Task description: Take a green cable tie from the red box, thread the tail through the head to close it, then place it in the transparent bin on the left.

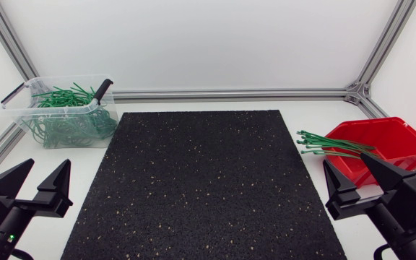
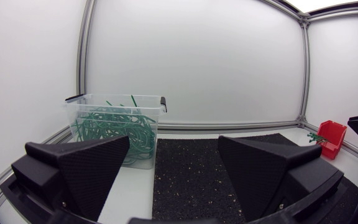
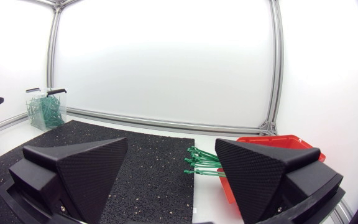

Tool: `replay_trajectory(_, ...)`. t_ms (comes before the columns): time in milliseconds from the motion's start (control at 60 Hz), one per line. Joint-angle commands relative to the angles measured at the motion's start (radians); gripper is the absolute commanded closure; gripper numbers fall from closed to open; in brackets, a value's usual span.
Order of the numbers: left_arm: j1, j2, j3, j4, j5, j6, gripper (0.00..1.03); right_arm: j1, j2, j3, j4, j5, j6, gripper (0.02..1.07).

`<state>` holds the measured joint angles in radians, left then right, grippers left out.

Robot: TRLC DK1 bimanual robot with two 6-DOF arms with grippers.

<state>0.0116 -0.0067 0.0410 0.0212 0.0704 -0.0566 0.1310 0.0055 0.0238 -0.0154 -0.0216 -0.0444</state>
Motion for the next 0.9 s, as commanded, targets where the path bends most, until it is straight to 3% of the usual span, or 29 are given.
replay_trajectory(0, -0.005, -0.003, -0.043, -0.012, 0.008, -0.009, 0.04, -0.002, -0.010, -0.024, 0.003, 0.005, 0.012, 0.05)
replay_trajectory(283, -0.007, -0.003, -0.043, -0.012, 0.008, -0.009, 0.04, -0.002, -0.012, -0.018, 0.014, 0.005, 0.008, 0.05)
replay_trajectory(483, -0.009, -0.003, -0.043, -0.012, 0.008, -0.009, 0.04, -0.016, 0.002, 0.079, -0.001, 0.003, -0.017, 0.05)
replay_trajectory(883, -0.007, -0.003, -0.043, -0.014, 0.008, -0.009, 0.04, -0.163, 0.456, 0.386, -0.021, -0.034, -0.041, 0.06)
